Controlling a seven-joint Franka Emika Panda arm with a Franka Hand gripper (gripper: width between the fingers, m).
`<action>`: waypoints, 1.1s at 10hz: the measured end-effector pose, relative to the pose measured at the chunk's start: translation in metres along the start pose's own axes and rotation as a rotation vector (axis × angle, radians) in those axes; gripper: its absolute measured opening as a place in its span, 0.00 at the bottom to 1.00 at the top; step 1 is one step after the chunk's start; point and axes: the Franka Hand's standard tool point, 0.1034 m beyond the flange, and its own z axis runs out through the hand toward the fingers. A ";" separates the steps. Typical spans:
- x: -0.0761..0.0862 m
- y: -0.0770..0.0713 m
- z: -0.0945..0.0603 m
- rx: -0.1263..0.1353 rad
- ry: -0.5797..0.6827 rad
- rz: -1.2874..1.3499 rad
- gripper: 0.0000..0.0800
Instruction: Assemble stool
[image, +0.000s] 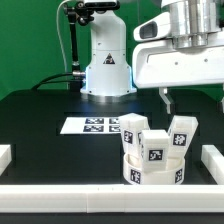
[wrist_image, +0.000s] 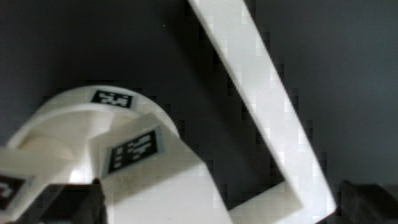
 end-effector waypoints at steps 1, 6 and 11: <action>0.000 0.001 0.000 -0.001 0.001 -0.048 0.81; 0.003 0.004 0.000 -0.013 0.001 -0.440 0.81; 0.001 0.005 0.004 -0.061 -0.017 -0.929 0.81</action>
Offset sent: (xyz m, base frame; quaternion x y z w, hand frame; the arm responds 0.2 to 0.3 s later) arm 0.0000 0.0000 0.0000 0.0000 0.0000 -0.1938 0.9810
